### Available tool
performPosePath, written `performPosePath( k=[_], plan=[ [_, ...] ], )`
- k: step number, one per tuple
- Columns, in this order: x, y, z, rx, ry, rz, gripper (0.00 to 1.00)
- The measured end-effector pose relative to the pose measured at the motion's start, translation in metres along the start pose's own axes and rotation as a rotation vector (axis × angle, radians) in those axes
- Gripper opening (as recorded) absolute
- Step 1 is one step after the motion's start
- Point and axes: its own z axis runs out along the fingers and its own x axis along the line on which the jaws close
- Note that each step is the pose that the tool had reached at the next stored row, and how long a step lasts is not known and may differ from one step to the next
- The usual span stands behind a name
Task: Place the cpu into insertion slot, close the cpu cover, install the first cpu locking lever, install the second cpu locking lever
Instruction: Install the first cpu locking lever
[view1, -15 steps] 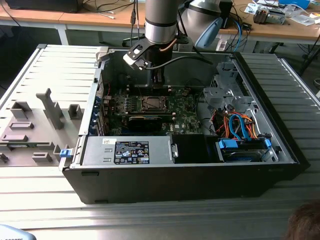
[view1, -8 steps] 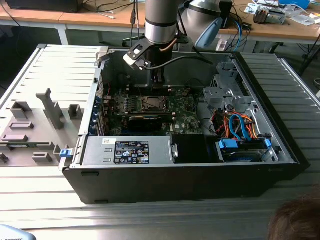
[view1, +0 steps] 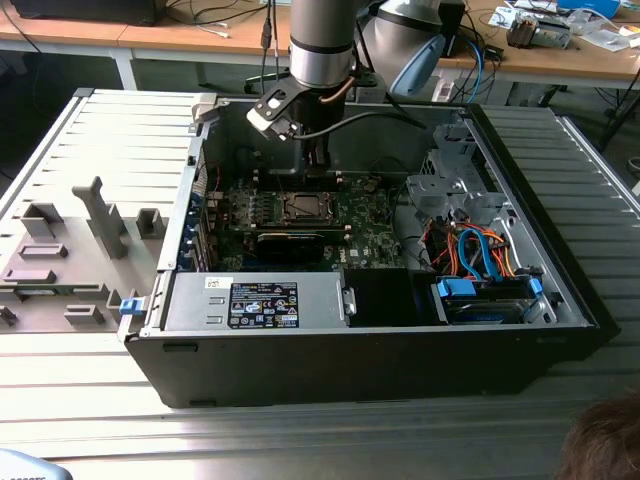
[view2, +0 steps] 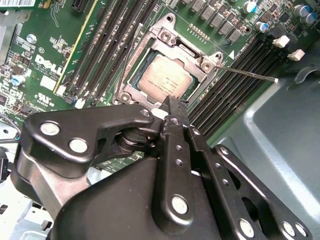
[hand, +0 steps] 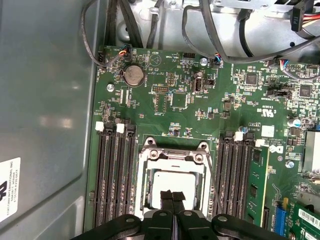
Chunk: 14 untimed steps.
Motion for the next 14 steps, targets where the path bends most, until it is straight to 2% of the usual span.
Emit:
performPosePath(
  k=[14],
  plan=[
    [0.0000, 0.0000, 0.0000, -0.0004, 0.0000, -0.028, 0.11]
  ],
)
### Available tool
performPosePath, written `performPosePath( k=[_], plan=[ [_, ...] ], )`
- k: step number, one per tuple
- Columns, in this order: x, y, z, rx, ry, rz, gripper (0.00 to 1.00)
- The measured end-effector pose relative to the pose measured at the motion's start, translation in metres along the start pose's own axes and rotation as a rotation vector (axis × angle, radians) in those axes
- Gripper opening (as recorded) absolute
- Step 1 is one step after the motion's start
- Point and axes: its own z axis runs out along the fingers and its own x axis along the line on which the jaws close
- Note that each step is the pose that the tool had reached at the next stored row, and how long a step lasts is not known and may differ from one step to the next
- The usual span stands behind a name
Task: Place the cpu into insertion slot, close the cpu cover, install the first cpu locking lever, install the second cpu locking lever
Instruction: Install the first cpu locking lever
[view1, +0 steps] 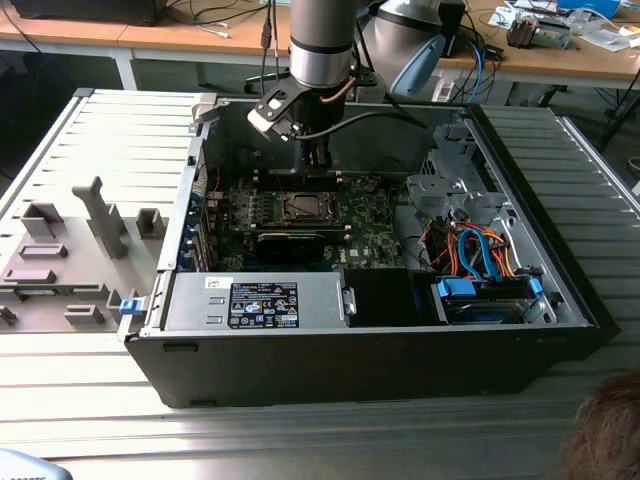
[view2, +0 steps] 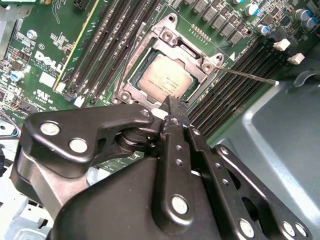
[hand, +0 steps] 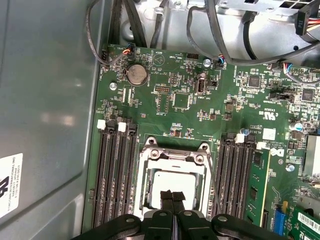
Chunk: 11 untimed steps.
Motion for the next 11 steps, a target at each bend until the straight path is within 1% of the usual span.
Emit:
performPosePath(
  k=[11],
  plan=[
    [0.0000, 0.0000, 0.0000, -0.0003, 0.0000, -0.024, 0.11]
  ],
)
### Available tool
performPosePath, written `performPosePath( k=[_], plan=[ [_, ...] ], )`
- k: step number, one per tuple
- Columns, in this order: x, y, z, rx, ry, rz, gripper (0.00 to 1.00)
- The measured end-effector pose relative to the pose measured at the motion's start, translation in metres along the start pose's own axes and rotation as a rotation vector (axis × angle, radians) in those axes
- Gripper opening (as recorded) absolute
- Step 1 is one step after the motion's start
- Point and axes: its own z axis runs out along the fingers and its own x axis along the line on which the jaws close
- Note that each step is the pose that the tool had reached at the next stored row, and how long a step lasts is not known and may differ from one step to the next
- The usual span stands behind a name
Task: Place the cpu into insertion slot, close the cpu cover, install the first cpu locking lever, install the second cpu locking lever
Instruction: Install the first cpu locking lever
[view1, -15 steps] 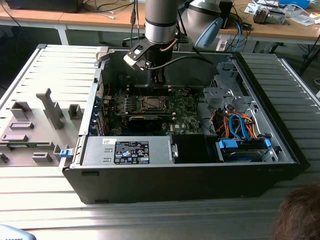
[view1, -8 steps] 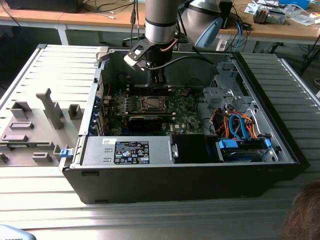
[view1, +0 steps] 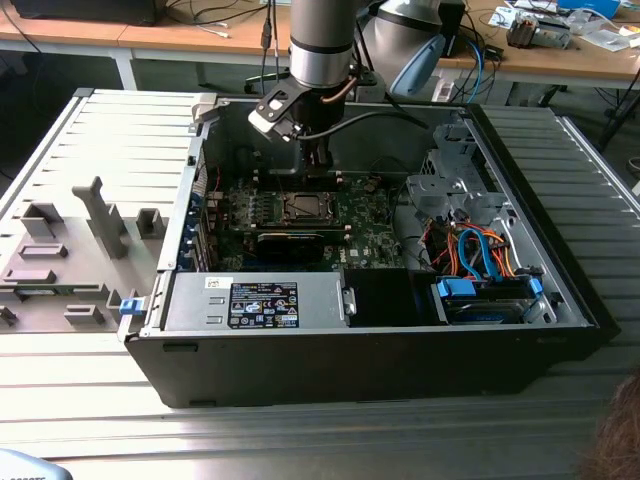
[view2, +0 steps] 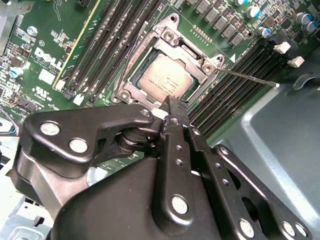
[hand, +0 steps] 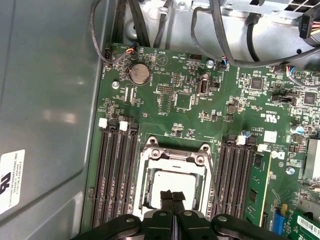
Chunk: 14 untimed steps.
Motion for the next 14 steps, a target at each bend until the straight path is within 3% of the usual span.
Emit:
performPosePath(
  k=[14],
  plan=[
    [0.0000, 0.0000, 0.0000, -0.0004, 0.0000, -0.027, 0.11]
  ],
)
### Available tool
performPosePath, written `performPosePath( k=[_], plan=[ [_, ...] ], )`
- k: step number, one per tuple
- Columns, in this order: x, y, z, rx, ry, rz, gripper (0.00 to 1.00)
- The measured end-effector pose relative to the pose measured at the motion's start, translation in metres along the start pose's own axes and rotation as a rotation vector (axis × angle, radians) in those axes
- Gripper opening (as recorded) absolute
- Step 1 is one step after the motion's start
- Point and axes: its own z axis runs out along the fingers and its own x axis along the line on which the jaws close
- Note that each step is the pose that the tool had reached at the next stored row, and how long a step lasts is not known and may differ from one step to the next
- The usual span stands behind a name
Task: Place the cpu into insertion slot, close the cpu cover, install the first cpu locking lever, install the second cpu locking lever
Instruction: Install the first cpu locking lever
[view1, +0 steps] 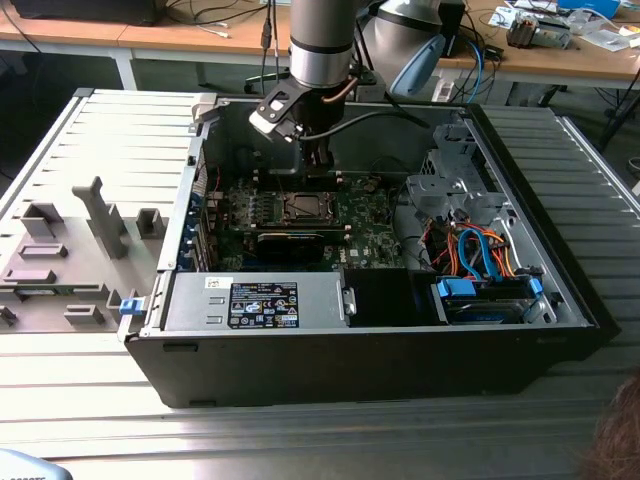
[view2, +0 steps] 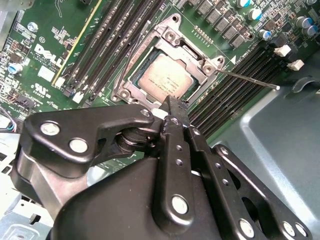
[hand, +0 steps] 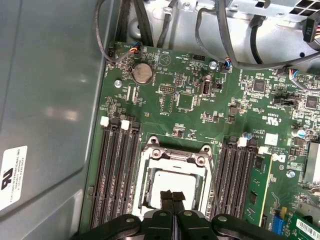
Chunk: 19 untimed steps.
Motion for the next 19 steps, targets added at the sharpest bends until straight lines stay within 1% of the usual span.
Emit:
performPosePath(
  k=[19],
  plan=[
    [0.0000, 0.0000, 0.0000, -0.0005, 0.0000, -0.042, 0.11]
  ],
)
